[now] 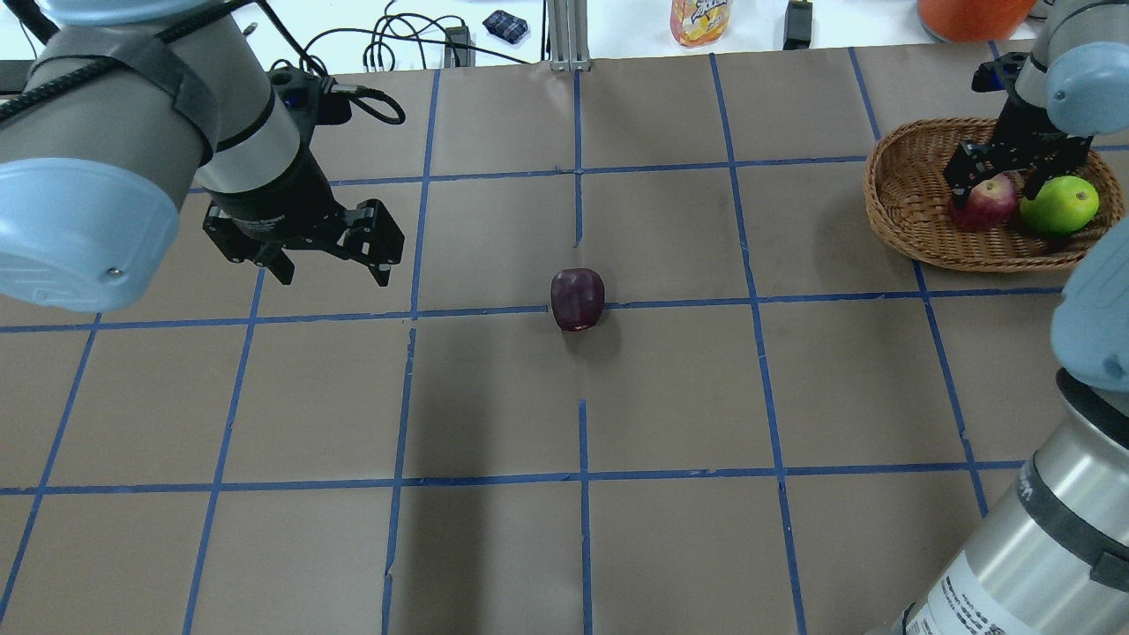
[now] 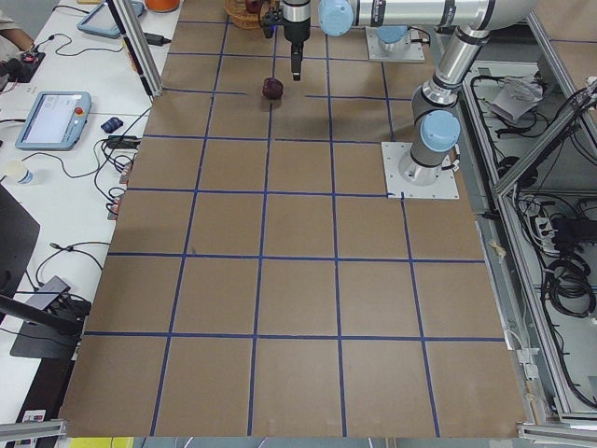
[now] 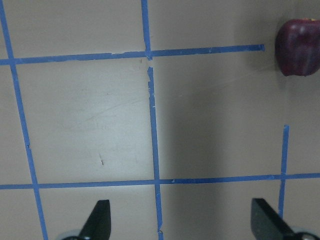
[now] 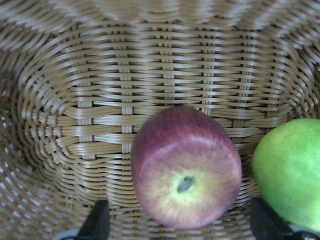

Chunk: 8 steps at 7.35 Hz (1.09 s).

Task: Put all apples into basket
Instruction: 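Move the right gripper over the dark red apple at the table center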

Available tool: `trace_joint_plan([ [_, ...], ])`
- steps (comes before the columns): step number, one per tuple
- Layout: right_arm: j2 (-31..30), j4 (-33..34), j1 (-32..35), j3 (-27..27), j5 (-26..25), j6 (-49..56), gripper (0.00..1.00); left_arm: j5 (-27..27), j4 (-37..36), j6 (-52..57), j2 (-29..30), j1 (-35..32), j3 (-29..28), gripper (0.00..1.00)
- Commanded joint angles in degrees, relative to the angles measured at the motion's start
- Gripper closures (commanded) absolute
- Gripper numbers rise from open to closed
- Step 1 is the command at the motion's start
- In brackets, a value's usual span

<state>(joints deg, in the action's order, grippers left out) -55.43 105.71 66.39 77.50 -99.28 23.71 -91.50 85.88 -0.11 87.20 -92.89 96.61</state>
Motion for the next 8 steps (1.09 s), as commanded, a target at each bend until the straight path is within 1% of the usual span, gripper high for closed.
trace_joint_plan([
  [1,-5.89,-9.43,3.54,-0.68,4.06,-5.21,0.00,0.01,0.33,0.29,1.74,0.95,-4.14,0.00],
  [2,-8.00,-11.82,7.75,-0.59,5.40,-10.82,0.00,0.10,0.25,0.29,2.27,0.87,-4.76,0.00],
  [3,-9.76,-13.15,12.66,-0.33,6.89,-17.32,0.00,0.10,-0.62,0.29,2.36,0.78,-4.07,0.00],
  [4,-10.04,-13.51,18.63,-0.24,9.43,-23.82,0.00,0.10,-0.89,0.46,2.36,0.87,-4.06,0.00],
  [5,-9.70,-12.99,24.60,-0.24,9.89,-32.42,0.00,0.10,-0.89,0.64,2.27,0.87,-4.06,0.00],
  [6,-8.91,-12.55,29.19,-0.24,10.42,-39.29,0.00,0.10,-0.98,0.99,2.19,0.87,-4.06,0.00],
  [8,-6.89,-12.29,33.87,0.02,17.50,-43.20,0.00,0.18,-0.89,1.08,2.18,1.21,-4.15,0.00],
])
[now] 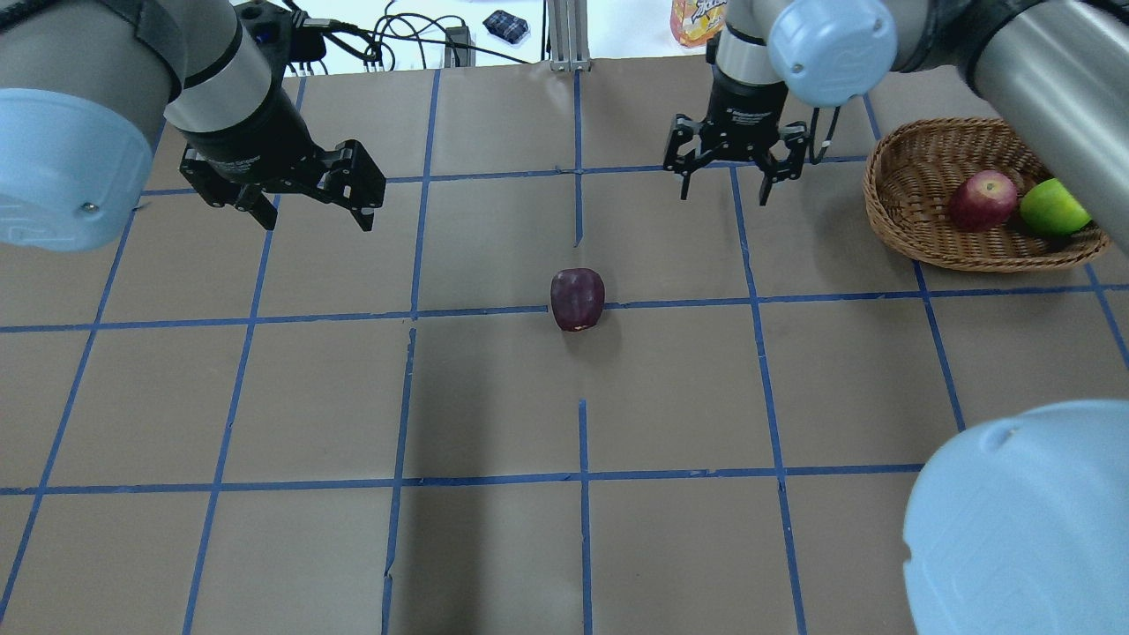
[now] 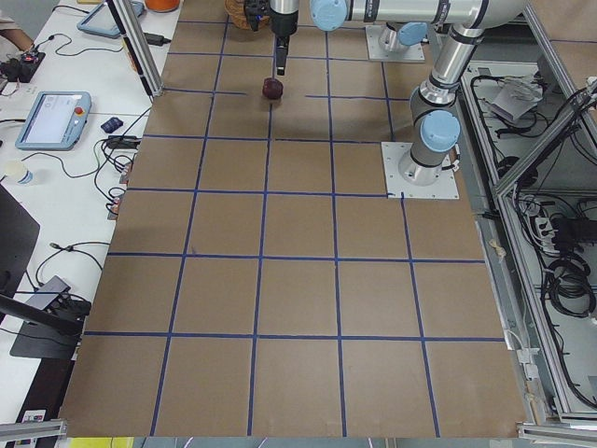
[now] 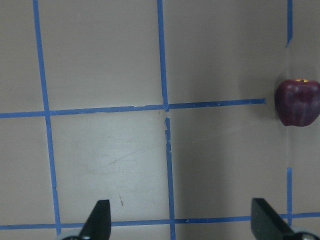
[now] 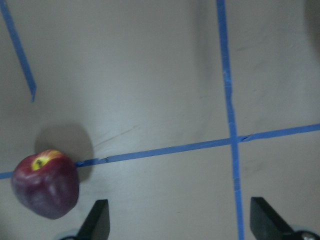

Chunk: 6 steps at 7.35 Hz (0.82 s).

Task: Put all apples into basket
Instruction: 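Move the right gripper over the dark red apple at the table center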

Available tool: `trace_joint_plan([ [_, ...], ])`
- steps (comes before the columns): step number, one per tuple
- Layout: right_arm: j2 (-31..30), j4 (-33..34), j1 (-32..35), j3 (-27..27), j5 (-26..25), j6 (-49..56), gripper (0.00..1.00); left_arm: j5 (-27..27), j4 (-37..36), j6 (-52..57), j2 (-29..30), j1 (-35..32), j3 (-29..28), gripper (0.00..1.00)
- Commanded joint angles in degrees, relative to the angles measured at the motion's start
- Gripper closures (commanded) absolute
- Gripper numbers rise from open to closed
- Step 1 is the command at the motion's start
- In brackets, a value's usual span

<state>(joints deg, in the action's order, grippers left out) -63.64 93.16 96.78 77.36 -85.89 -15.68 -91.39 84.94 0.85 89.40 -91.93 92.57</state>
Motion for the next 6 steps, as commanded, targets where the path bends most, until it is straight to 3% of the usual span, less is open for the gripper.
trace_joint_plan([
  [1,2.80,3.31,6.20,0.42,4.24,-5.83,0.00,0.07,0.05,0.03,-0.02,0.26,0.07,0.00],
  [3,5.79,9.03,10.08,0.60,4.07,-9.43,0.00,-0.02,0.05,0.12,-0.11,0.26,0.16,0.00],
  [5,5.89,12.80,10.97,4.88,4.24,-9.63,0.00,-0.02,0.05,0.12,-0.11,0.26,0.16,0.00],
  [6,6.07,19.71,11.32,7.87,4.33,-9.80,0.00,-0.02,0.05,0.12,-0.11,0.26,0.16,0.00],
])
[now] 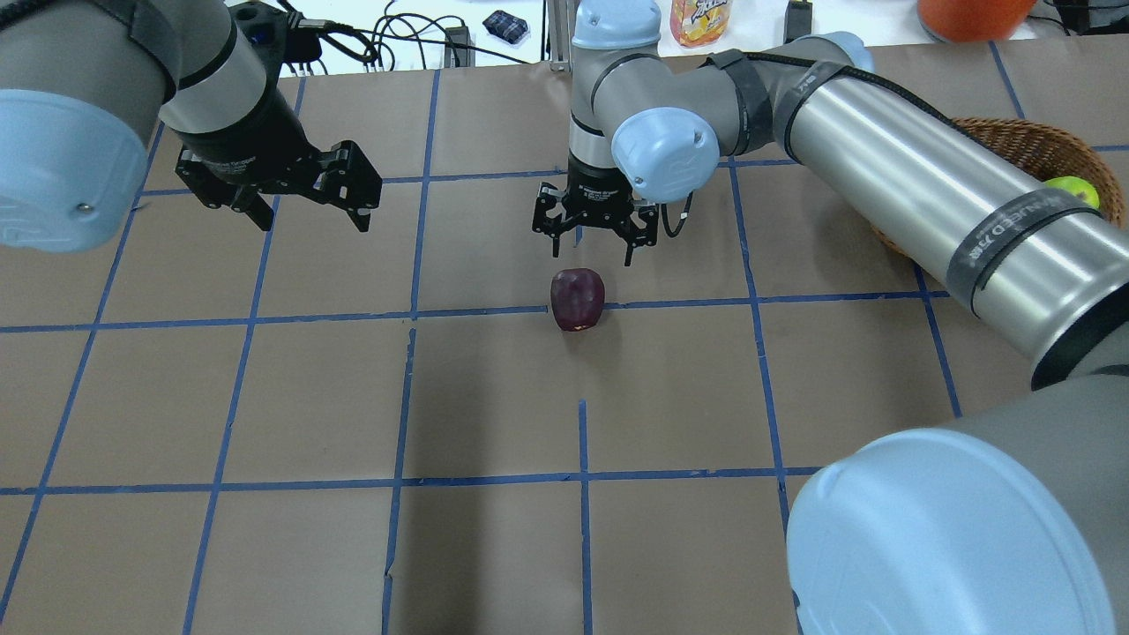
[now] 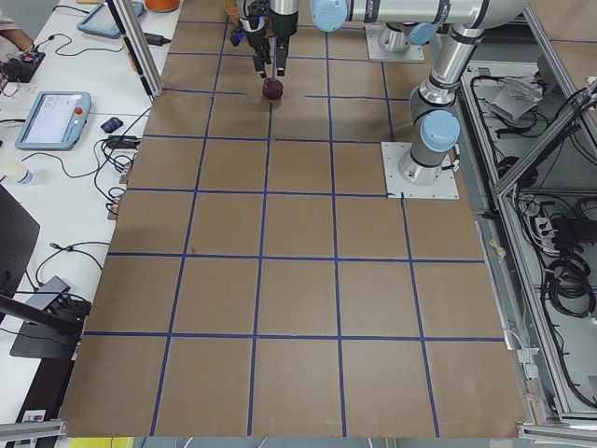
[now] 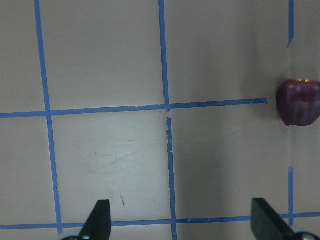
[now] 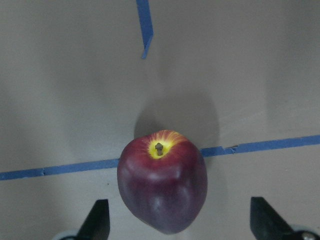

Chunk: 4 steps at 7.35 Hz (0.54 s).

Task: Put all apples into basket
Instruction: 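Close the right gripper on the dark red apple and lift it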

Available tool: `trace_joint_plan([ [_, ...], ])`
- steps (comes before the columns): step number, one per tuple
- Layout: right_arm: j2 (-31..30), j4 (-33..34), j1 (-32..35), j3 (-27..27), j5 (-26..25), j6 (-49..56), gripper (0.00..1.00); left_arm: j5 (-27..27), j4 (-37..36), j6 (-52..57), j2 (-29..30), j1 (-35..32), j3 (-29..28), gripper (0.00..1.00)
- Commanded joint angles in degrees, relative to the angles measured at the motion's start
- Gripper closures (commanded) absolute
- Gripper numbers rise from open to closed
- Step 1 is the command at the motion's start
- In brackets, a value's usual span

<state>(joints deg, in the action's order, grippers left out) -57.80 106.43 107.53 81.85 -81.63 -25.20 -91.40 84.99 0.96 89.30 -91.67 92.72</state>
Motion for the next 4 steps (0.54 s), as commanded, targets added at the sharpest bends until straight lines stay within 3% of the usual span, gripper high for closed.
trace_joint_plan([
  [1,0.49,9.72,0.57,5.40,0.07,-0.20,0.00,0.00,0.00,0.00,0.00,0.00,0.01,0.00],
  [4,1.63,9.84,0.66,6.56,0.24,-0.02,0.00,0.00,-0.09,0.00,0.08,0.00,-0.17,0.00],
])
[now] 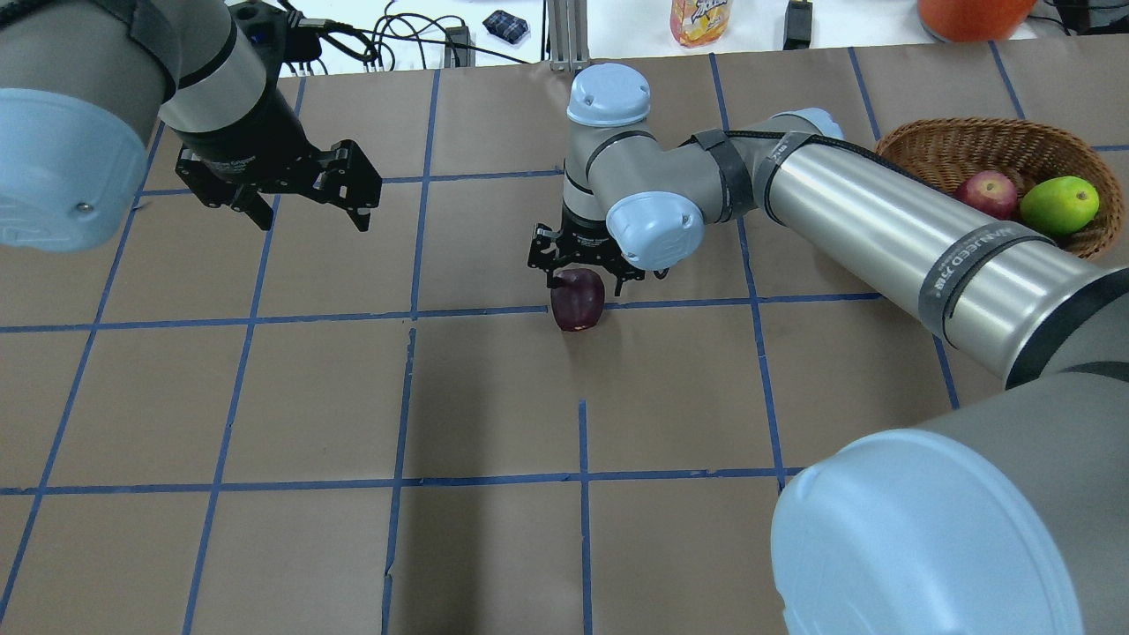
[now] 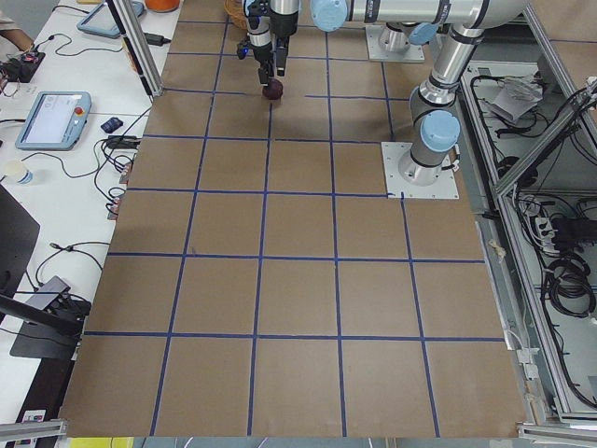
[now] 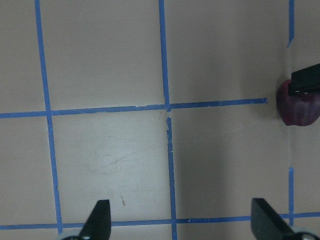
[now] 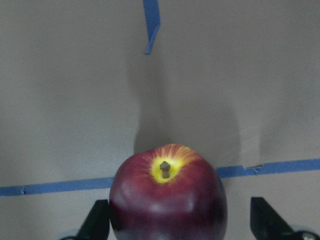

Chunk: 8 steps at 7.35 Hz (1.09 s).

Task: Put all apples into basket
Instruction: 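Close the right gripper on the dark red apple and lift it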

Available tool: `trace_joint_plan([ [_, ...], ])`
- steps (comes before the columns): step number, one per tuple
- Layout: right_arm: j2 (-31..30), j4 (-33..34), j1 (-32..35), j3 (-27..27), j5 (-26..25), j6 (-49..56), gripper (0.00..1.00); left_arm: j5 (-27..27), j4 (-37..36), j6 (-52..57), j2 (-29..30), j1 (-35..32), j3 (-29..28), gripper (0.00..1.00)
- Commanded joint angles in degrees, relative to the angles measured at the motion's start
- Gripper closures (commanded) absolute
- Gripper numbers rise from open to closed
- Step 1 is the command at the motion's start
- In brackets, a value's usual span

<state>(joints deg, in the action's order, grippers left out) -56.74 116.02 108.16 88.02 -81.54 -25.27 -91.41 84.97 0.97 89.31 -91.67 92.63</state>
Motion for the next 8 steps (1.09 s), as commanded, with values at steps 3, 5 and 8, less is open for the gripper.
trace_joint_plan([
  [3,1.28,0.26,0.47,0.48,0.15,-0.05,0.02,0.00,0.02,0.00,-0.02,0.00,-0.08,0.00],
  [5,0.84,0.87,0.30,-0.21,-0.37,1.09,1.00,0.00,-0.07,0.00,-0.02,0.09,-0.08,0.00],
  [8,-3.45,-2.53,-2.15,-0.92,-0.89,1.88,1.00,0.00,0.02,0.00,-0.02,0.09,-0.17,0.00],
])
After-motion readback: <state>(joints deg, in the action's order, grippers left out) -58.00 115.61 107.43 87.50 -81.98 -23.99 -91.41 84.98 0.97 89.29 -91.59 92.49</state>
